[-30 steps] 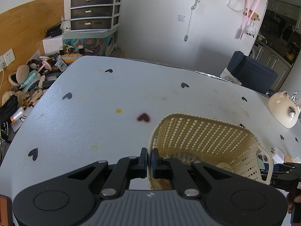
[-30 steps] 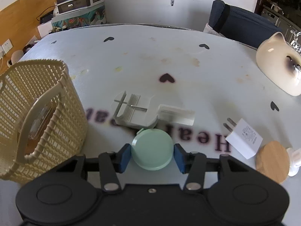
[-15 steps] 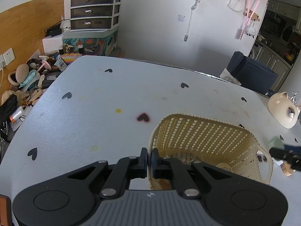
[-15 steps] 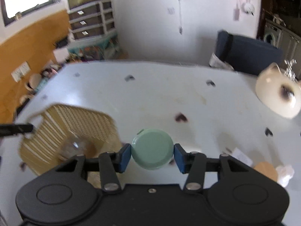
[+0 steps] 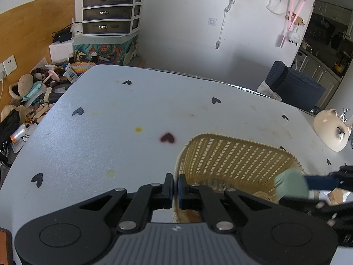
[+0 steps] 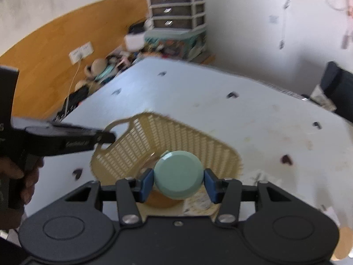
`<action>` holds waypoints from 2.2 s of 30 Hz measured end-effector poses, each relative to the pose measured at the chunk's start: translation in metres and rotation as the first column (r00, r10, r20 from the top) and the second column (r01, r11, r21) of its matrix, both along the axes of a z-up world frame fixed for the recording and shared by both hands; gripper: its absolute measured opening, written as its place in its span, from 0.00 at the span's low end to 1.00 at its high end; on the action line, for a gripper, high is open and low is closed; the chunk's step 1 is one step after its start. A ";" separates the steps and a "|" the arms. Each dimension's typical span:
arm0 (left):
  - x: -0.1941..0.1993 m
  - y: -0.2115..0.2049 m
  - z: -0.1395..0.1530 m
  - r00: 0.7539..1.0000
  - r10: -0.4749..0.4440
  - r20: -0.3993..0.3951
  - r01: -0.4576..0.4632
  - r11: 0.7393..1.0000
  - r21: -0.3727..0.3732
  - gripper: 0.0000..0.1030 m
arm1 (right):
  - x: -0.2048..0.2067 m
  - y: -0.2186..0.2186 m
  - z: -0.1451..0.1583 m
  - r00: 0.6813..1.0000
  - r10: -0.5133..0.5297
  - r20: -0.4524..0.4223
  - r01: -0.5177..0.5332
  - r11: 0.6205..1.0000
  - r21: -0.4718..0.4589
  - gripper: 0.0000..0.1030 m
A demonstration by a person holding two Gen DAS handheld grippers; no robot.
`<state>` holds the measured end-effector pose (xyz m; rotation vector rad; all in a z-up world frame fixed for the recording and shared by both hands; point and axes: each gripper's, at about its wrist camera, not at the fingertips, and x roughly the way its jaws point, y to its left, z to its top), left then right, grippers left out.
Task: Organize rigid objects
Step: 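Carry the mint-green lid with the right tool and release it into the basket, then move the right tool back and grasp the round wooden lid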
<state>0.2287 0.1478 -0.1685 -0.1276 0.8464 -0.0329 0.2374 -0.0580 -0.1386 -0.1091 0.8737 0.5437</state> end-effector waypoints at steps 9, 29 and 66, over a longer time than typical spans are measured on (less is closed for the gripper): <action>0.000 0.000 0.000 1.000 0.000 0.001 0.000 1.000 -0.008 0.04 | 0.018 0.010 -0.015 0.988 0.011 -0.157 -0.017 0.999 -0.036 0.49; 0.001 0.001 -0.001 1.000 -0.001 0.000 0.001 1.000 -0.007 0.04 | 0.017 0.010 -0.027 0.966 -0.030 -0.257 0.019 0.999 -0.046 0.50; 0.001 0.002 0.000 1.000 -0.002 -0.001 0.002 1.000 -0.004 0.04 | 0.002 -0.013 0.000 0.972 -0.087 -0.218 0.092 0.996 0.013 0.56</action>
